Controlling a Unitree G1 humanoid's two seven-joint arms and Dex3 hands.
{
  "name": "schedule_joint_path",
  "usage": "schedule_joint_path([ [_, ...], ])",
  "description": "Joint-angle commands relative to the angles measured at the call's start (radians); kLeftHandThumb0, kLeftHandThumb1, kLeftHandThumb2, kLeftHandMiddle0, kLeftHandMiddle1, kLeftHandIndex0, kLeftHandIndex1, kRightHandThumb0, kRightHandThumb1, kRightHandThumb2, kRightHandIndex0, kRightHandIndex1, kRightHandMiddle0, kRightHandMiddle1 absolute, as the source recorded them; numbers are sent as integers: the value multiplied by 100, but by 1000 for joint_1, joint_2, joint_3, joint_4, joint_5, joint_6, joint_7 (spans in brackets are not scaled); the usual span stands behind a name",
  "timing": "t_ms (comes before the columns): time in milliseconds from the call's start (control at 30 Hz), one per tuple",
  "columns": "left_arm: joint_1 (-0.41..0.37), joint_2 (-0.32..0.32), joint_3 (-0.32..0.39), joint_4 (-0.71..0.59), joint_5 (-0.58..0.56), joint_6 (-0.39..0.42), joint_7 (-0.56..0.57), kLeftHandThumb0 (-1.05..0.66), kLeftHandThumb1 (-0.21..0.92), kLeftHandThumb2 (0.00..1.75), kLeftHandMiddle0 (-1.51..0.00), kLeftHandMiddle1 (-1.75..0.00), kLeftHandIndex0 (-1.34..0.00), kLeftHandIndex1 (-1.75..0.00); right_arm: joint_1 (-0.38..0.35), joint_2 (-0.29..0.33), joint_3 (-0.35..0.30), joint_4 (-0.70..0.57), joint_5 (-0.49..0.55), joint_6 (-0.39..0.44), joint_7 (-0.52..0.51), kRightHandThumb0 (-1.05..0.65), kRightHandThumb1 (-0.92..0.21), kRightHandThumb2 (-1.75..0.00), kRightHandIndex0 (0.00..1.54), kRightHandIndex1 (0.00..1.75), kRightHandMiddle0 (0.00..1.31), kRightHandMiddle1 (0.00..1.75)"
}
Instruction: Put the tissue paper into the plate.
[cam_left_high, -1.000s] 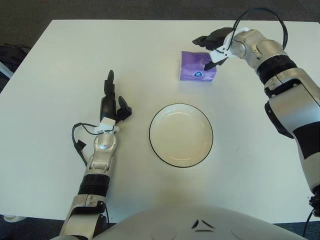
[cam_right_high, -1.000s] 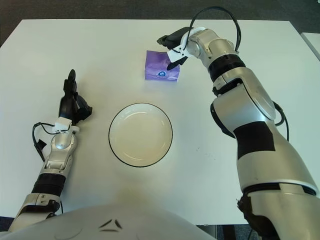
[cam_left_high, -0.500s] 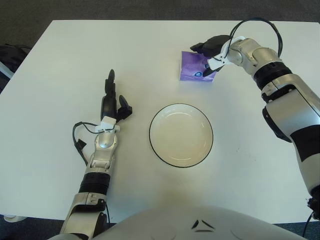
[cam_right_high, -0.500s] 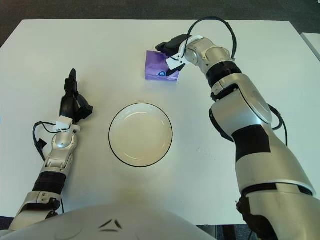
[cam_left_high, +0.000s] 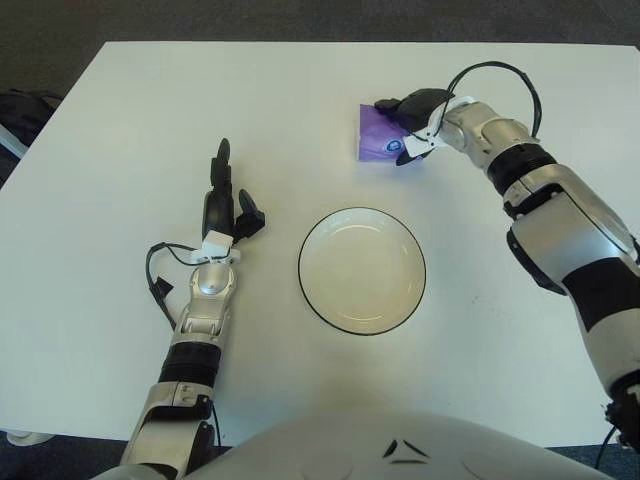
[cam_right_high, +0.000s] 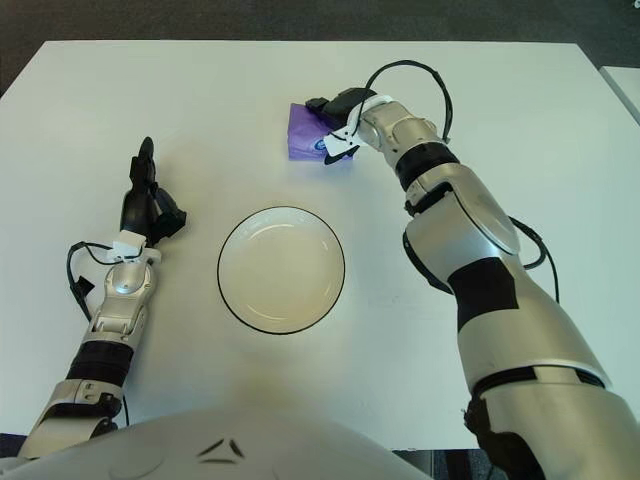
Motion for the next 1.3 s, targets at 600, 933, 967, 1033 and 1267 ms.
schedule_joint_path([
  [600,95,-50,-26,118,14,14,13,-87,92,120,-3,0,0,-19,77,53,60,51,-26,3,-50,-105,-92,-49,0,0,0,0],
  [933,102,-55,-26,118,11,9,20,-87,92,119,-3,0,0,-20,103,68,33,57,3,39,-114,-105,-92,-53,2,1,1,0],
  [967,103,-55,-26,119,10,9,21,-87,92,119,-3,0,0,-20,105,69,29,57,5,42,-120,-105,-92,-51,14,5,1,33],
  [1033,103,-55,-26,119,9,9,21,-87,92,119,-3,0,0,-20,107,71,26,58,7,44,-125,-105,-92,-48,27,10,0,69],
  [1267,107,-57,-27,118,6,12,20,-88,92,119,-2,0,0,-19,134,80,-28,55,44,71,-230,-91,-86,-30,46,137,18,156],
])
